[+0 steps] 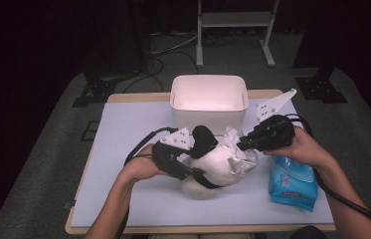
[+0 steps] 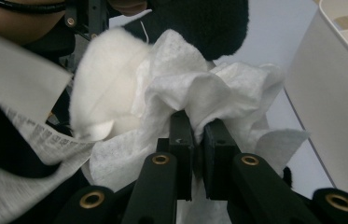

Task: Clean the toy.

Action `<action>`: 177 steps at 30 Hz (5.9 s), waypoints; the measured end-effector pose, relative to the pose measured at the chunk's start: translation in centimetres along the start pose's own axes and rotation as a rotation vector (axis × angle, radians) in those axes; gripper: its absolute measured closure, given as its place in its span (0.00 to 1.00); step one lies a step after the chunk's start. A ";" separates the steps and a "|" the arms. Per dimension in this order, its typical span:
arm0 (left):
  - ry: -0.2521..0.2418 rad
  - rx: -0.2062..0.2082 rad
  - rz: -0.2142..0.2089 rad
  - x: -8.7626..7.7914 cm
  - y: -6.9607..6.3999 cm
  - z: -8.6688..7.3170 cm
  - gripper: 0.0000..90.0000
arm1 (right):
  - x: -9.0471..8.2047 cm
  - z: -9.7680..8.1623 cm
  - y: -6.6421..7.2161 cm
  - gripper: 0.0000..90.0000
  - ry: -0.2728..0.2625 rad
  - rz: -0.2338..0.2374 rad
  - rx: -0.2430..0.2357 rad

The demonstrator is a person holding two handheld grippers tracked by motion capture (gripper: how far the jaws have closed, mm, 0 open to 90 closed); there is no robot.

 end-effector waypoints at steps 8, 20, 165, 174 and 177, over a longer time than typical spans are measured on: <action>0.031 0.017 0.006 0.3 -0.2 0.4 0.45 | 0.4 1.8 0.7 0.93 -0.019 0.025 -0.042; 0.049 0.026 0.019 -0.1 -0.3 0.7 0.46 | 0.6 0.8 0.6 0.92 -0.009 0.024 -0.019; 0.189 -0.107 0.017 3.7 1.8 -2.2 0.29 | 5.8 -2.3 0.3 0.91 0.072 0.033 0.013; 0.172 -0.107 0.007 3.4 1.6 -2.4 0.31 | 5.7 -2.3 0.4 0.91 0.094 0.031 0.002; 0.167 -0.111 0.005 3.3 1.5 -2.3 0.31 | 5.1 -2.6 0.4 0.91 0.088 0.027 0.009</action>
Point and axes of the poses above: each handheld gripper's, and its own axes: x roughly forward along the jaws, z roughly out of its top, y roughly to its left, the point moved 4 cm from there along x, roughly forward along the jaws, and after that the axes turned 6 degrees about -x, right-handed, at the moved point
